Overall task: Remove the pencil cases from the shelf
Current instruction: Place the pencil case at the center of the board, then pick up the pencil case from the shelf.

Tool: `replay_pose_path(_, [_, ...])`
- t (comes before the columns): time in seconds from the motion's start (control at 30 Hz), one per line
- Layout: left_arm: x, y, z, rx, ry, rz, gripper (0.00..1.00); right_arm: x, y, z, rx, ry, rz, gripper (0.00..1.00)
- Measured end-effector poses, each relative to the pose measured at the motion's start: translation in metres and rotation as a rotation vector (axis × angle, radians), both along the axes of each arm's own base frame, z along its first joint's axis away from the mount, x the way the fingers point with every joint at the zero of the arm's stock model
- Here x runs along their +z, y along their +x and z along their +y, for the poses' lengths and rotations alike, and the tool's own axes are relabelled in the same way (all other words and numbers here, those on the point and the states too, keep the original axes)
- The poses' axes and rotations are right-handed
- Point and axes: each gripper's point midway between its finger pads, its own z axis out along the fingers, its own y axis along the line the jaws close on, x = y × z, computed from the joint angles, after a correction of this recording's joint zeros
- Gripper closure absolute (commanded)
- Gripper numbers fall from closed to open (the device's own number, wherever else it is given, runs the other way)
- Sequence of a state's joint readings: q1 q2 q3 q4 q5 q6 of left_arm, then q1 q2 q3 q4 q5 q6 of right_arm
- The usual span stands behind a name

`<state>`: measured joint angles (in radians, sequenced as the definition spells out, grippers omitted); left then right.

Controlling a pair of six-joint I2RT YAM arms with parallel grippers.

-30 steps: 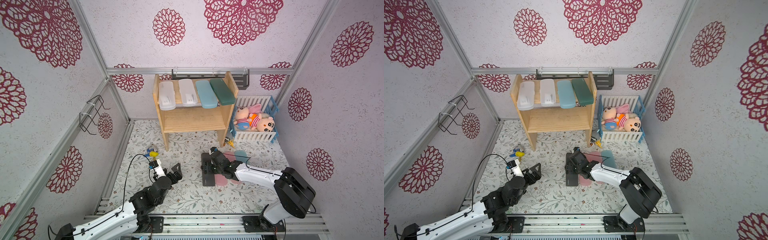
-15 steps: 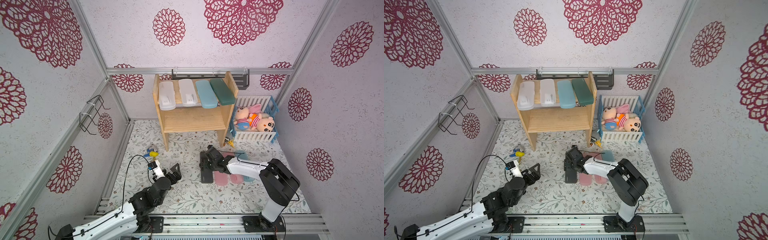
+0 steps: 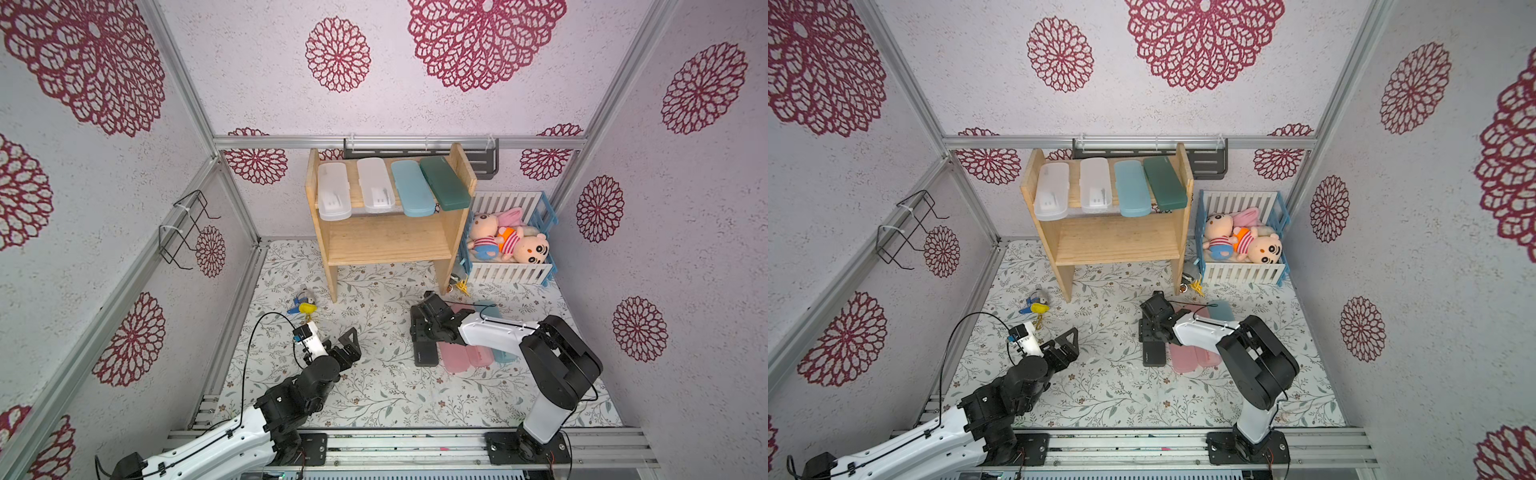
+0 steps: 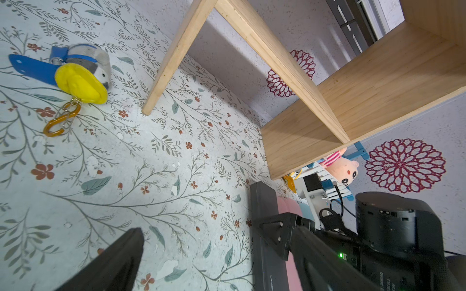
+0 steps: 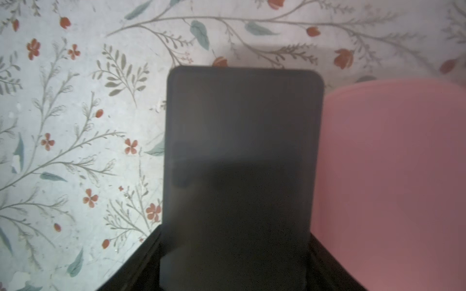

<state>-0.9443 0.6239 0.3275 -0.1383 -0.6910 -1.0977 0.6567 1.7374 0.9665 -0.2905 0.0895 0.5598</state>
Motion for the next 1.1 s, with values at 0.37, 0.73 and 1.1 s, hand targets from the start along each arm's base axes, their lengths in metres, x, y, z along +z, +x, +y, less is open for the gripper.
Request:
replay_pose_path(0.37, [-0.004,0.001,-0.002,0.002,0.007,0.011,0.03,-0.001,-0.004,-0.015,0.016,-0.022,-0.007,0.01])
replay_pose_path(0.73, [0.077,0.011,-0.015,-0.035,-0.158,-0.122,0.03,0.072,0.013,0.004,0.038,0.097,-0.154,0.01])
replay_pose_path(1.1, [0.245,0.064,0.030,0.037,-0.553,-0.408,0.03,0.169,0.014,0.008,0.049,0.248,-0.353,0.01])
